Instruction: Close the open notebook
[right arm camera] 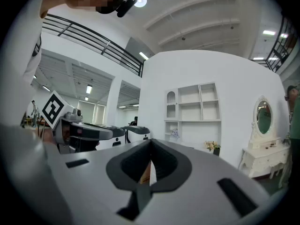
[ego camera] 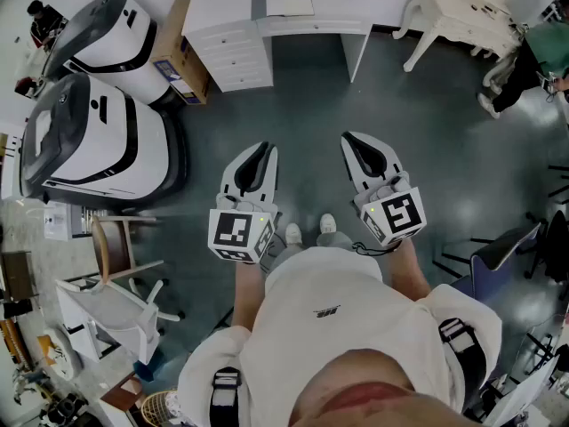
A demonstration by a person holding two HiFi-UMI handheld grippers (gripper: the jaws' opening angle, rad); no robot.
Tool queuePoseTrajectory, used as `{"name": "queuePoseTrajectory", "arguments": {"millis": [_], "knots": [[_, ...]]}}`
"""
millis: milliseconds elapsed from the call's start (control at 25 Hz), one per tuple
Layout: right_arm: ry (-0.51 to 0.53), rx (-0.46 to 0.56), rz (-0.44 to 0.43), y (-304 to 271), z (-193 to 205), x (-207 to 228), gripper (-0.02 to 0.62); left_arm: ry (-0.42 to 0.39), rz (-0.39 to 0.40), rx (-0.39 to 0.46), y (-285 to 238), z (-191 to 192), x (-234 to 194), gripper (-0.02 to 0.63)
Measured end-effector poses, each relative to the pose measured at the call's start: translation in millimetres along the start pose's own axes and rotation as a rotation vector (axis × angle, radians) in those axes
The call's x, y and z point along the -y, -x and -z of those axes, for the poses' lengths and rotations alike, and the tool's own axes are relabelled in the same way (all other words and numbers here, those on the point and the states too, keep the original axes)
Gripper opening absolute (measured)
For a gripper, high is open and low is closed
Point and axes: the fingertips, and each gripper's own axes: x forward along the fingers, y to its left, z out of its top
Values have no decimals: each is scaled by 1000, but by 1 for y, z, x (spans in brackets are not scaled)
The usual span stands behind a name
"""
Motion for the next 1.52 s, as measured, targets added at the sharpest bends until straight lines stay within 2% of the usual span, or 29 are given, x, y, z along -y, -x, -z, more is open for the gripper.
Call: {"name": "queuePoseTrajectory", "arguments": {"millis": [320, 680, 1040, 1520], "knots": [[-4, 8, 49, -26, 6, -55, -2, 11, 7, 9, 38, 11, -42, 0], [-11, -33, 88, -46, 12, -74, -2, 27, 30, 12, 39, 20, -73, 0], [-18, -61, 103, -75, 21, -48, -2, 36, 45, -7, 1, 24, -89, 0], [-15, -64, 59, -153, 26, 14, -2, 49, 13, -4, -82, 16, -133, 0]]}}
